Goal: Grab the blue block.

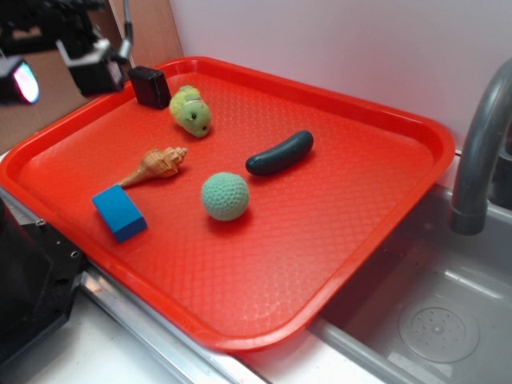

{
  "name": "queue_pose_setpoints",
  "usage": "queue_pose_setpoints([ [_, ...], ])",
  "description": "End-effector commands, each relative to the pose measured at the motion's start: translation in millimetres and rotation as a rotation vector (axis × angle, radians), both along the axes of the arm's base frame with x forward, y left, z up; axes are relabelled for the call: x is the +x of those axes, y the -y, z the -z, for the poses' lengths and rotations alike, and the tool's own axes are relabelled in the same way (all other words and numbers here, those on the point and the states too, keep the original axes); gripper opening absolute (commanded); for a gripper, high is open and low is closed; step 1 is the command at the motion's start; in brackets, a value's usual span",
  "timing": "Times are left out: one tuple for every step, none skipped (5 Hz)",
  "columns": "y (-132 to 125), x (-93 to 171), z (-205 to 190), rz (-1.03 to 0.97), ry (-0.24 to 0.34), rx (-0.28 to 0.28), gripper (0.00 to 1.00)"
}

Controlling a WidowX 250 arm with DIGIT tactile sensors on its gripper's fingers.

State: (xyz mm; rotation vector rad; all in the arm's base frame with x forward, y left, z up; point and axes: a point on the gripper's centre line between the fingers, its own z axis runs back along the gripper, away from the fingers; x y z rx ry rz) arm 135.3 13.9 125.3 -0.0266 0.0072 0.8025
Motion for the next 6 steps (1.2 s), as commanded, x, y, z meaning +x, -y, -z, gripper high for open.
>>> queue_pose_setpoints([
  [-2.9, -0.2, -5.2, -0.022, 0.025, 0.002, 1.0],
  [-2.9, -0.2, -5.2, -0.022, 0.025, 0.002, 1.0],
  [-6.2, 17.1, 33.1, -0.098, 0.0, 0.059, 1.0],
  [3.8, -17.3, 60.2, -0.121, 0.027, 0.008, 1.0],
  [6.6, -20.4, 75.5, -0.126, 0.015, 0.018, 1.0],
  [14.6, -27.8, 84.7, -0.054, 0.014, -0.002, 1.0],
])
